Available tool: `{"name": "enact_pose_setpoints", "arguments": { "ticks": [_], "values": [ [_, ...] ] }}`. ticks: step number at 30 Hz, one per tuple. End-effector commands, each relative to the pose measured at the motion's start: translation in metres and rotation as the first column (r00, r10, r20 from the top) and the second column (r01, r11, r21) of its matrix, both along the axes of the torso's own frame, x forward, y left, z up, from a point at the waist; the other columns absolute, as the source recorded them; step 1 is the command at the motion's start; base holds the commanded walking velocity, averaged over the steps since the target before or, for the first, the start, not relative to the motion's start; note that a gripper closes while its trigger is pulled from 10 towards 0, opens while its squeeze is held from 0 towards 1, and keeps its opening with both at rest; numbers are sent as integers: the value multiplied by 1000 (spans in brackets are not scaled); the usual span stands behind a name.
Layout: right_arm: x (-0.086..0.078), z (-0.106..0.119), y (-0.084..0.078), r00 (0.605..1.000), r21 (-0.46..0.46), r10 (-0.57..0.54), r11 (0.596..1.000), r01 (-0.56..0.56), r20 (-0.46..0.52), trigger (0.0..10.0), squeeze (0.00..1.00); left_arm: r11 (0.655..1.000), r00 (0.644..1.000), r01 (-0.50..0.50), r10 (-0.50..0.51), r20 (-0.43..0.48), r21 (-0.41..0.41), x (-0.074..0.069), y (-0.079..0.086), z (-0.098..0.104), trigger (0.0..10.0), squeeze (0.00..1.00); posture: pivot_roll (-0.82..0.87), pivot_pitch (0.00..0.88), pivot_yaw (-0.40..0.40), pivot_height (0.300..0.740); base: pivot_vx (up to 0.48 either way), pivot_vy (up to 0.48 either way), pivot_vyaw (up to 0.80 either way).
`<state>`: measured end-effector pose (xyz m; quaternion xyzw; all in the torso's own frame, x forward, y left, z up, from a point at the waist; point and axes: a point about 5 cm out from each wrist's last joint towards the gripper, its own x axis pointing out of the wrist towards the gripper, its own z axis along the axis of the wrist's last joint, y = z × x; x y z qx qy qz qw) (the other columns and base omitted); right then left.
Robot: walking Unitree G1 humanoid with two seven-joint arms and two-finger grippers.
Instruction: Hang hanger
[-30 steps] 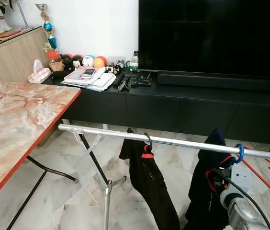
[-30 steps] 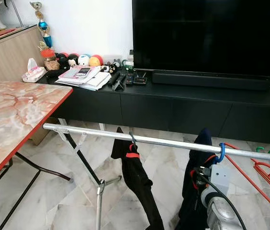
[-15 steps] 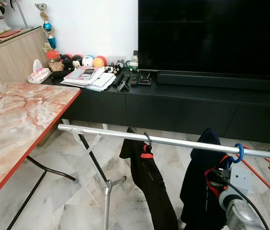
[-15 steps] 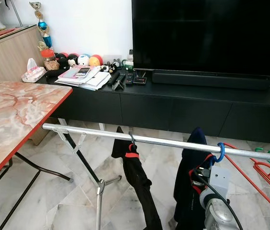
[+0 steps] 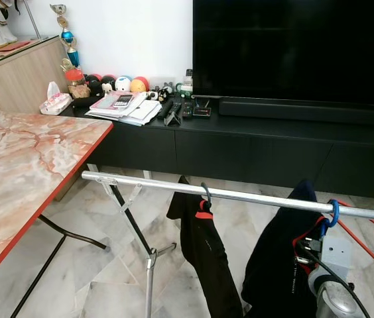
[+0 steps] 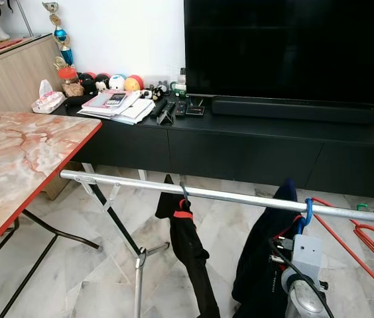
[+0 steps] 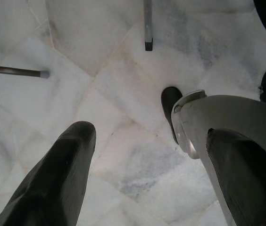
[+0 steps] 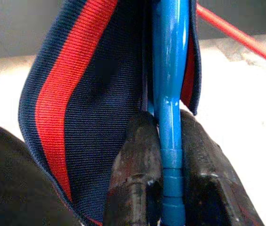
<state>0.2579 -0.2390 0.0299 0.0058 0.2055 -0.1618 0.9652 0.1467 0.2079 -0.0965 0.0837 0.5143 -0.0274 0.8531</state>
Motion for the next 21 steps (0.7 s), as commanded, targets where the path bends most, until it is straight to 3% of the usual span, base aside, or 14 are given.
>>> {"name": "enact_pose_setpoints", "arguments": {
  "ticks": [1,11,18,21],
  "values": [
    [8,20,2,992,-52,32,998,-26,119,0,0,1000,1000,10,-10,-14,11,-4,4,-1,10000,0,-9,0,40,740,0,0,0],
    [5,27,3,983,-104,77,993,-60,169,0,0,1000,1000,10,-10,-15,6,-4,3,-1,10000,0,-11,0,34,740,0,0,0],
    [-28,-10,-4,997,-110,81,991,-82,-11,0,0,1000,1000,6,-6,-18,5,-5,3,-1,10000,0,-13,0,27,740,0,0,0],
    [-35,-16,-6,997,-103,68,992,-71,-26,0,0,1000,1000,3,-3,-18,4,-5,4,-1,10000,0,-11,0,28,740,0,0,0]
  ]
}}
